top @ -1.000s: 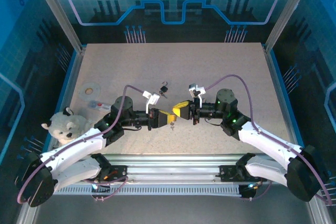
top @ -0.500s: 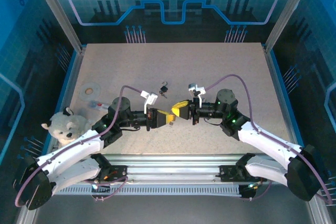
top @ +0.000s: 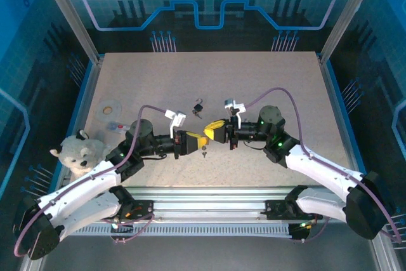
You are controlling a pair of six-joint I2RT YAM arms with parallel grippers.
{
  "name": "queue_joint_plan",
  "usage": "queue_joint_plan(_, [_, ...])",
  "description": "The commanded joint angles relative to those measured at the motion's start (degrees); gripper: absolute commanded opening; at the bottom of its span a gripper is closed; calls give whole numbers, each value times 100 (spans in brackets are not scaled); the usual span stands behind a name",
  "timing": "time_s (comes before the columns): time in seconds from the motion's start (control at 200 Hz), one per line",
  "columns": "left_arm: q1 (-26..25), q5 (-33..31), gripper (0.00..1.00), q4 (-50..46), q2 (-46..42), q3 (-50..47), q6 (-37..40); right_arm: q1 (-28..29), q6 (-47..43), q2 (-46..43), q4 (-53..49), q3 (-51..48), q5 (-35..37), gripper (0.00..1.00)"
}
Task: Lock with the key
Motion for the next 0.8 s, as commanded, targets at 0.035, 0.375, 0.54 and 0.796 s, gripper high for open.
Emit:
queue_joint_plan(0.035, [16,-228,0,1007,-274,165,98,164,-208,201,-538,-81,-98,0])
queue_joint_plan(0.375, [28,-735,0,702,-614,268,470,225,-281,318,-634,-12,-104,0])
queue_joint_plan(0.54, [26,-681,0,562,-641,268,533,223,-319,275,-629,-52,4,0])
queue_joint_plan(0.796, [22,-566,0,425,-645,128,533,215,-321,180,-504,-160,146,9])
